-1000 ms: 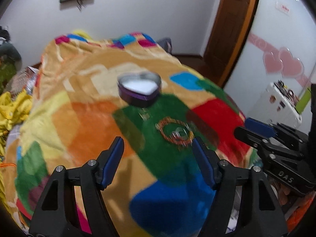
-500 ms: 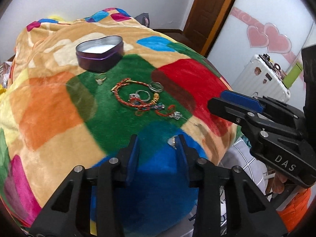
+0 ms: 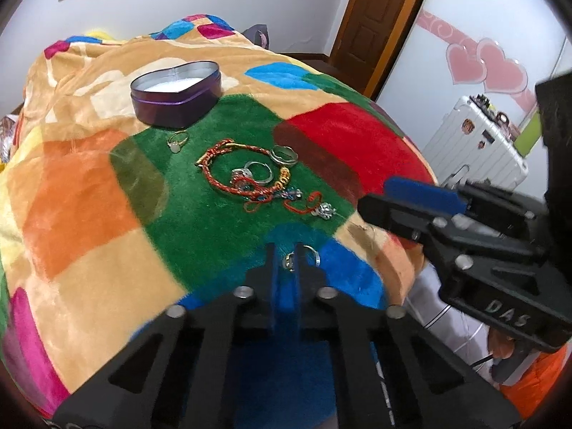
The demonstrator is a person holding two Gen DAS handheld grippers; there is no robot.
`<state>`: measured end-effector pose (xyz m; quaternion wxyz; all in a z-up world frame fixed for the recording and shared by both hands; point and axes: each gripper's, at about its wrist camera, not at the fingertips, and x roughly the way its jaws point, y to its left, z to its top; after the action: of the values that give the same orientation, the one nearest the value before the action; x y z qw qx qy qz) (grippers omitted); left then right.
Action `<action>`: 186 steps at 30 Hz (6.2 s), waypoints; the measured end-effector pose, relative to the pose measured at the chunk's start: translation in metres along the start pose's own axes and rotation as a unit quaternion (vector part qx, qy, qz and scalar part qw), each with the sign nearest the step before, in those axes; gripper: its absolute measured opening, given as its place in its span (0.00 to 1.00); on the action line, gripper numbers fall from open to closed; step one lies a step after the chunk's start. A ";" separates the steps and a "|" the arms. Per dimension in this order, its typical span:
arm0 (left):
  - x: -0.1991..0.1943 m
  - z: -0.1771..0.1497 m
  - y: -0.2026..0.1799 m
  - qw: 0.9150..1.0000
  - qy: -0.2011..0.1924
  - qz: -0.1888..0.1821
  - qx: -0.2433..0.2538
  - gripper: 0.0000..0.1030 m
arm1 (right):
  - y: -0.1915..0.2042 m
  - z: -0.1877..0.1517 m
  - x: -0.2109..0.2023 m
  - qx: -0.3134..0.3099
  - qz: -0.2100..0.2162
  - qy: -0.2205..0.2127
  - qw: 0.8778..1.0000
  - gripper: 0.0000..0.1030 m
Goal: Organize jewelry
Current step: 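Lower both tools toward the jewelry scattered beside the purple heart tin, then grasp the gold ring with the left tool while the right tool grasps a silver earring, then carry the gold ring in the left tool and the earring in the right tool over the heart tin, then open the left tool over the tin while the right tool releases its earring inside, then move both open tools back toward the remaining jewelry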
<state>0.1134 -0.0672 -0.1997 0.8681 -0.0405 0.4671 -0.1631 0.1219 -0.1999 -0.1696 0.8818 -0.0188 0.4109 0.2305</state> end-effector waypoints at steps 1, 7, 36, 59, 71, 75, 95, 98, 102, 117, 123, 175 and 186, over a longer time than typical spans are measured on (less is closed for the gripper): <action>-0.001 0.002 0.003 1.000 0.000 -0.004 -0.006 0.02 | 0.000 0.000 0.003 0.000 0.003 0.004 1.000 0.27; -0.009 0.009 0.013 1.000 -0.013 0.010 -0.017 0.00 | 0.005 -0.001 0.016 -0.006 0.021 0.024 0.999 0.21; -0.027 0.018 0.008 1.000 -0.019 0.013 -0.018 0.25 | 0.002 0.007 0.005 -0.002 0.000 -0.003 1.000 0.04; 0.005 0.012 0.008 1.000 0.002 0.009 -0.002 0.17 | -0.006 0.005 0.027 0.009 0.025 0.053 0.998 0.10; -0.001 0.019 0.015 1.000 -0.010 0.015 -0.009 0.17 | -0.002 0.007 0.034 -0.006 0.014 0.045 0.999 0.09; -0.011 0.024 0.017 0.999 -0.024 0.020 -0.010 0.17 | 0.001 0.010 0.029 -0.014 0.004 0.034 0.999 0.09; -0.082 0.077 0.037 0.988 -0.142 0.053 -0.006 0.17 | 0.019 0.073 -0.017 -0.025 -0.001 -0.080 0.996 0.09; -0.086 0.081 0.041 0.987 -0.152 0.058 -0.005 0.17 | 0.020 0.082 -0.018 -0.025 0.004 -0.091 0.995 0.09; -0.087 0.089 0.048 0.985 -0.161 0.062 -0.008 0.17 | 0.023 0.094 -0.017 -0.029 0.007 -0.104 0.994 0.09; -0.062 0.116 0.083 0.985 -0.162 0.058 -0.021 0.17 | 0.036 0.127 0.009 -0.041 0.029 -0.113 0.992 0.09; -0.042 0.124 0.094 0.987 -0.150 0.056 -0.022 0.17 | 0.036 0.137 0.026 -0.044 0.042 -0.103 0.993 0.09; -0.027 0.133 0.107 0.991 -0.114 0.059 -0.026 0.21 | 0.029 0.145 0.053 -0.072 0.042 -0.026 0.996 0.22; -0.067 0.115 0.076 0.989 -0.133 0.066 -0.012 0.35 | 0.035 0.131 0.005 -0.071 0.014 -0.065 0.995 0.22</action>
<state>0.1931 0.0168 -0.0989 0.9309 -0.0414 0.3507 -0.0931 0.2038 -0.1375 -0.0808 0.8997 -0.0606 0.3356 0.2724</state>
